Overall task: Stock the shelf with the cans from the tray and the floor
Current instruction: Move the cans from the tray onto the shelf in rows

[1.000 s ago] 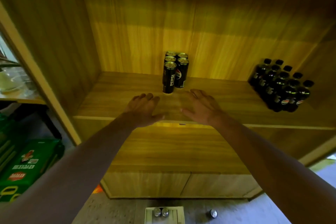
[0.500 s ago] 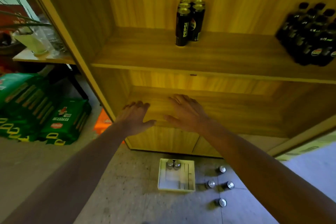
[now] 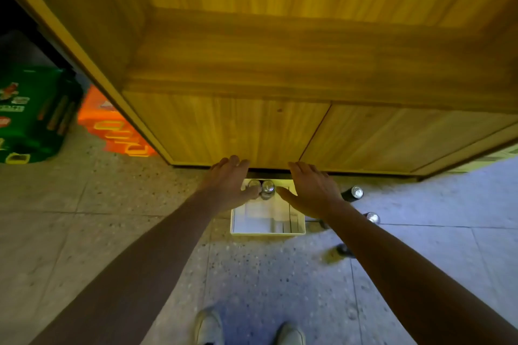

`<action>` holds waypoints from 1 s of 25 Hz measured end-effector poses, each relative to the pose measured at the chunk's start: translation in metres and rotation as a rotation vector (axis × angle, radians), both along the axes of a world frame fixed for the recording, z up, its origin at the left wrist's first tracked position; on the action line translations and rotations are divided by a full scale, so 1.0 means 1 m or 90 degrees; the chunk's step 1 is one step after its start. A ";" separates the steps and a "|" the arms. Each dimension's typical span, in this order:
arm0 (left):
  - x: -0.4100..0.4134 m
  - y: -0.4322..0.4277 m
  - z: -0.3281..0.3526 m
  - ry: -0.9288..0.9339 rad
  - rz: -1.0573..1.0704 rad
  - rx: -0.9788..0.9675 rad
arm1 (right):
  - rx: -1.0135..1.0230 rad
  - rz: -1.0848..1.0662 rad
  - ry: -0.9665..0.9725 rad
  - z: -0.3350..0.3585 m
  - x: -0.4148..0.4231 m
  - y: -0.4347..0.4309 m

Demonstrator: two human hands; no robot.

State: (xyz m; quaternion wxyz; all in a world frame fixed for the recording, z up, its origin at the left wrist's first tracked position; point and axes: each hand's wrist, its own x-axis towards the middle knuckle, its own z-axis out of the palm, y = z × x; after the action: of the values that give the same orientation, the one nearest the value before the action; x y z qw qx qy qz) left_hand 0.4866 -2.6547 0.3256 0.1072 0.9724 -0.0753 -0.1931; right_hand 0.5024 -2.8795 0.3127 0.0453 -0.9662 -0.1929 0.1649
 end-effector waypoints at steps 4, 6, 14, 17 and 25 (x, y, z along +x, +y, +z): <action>0.007 -0.005 -0.163 -0.010 -0.004 -0.011 | -0.004 -0.015 -0.005 -0.156 0.001 0.004; 0.012 -0.006 -0.228 -0.019 0.000 -0.009 | -0.020 -0.021 -0.006 -0.215 0.007 0.003; 0.024 -0.003 -0.366 -0.065 0.005 -0.017 | -0.031 -0.036 -0.048 -0.350 0.023 -0.005; 0.031 -0.002 -0.385 -0.113 0.020 0.017 | -0.012 -0.043 -0.058 -0.373 0.032 -0.002; 0.066 -0.019 -0.410 -0.198 0.120 -0.026 | 0.198 -0.167 -0.100 -0.417 0.060 0.011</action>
State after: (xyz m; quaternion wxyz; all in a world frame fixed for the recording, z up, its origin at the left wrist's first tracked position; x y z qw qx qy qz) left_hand 0.5530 -2.6740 -0.0843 0.1318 0.9909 -0.0034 -0.0278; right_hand 0.5620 -2.8683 -0.1043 0.1995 -0.9743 -0.0914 0.0504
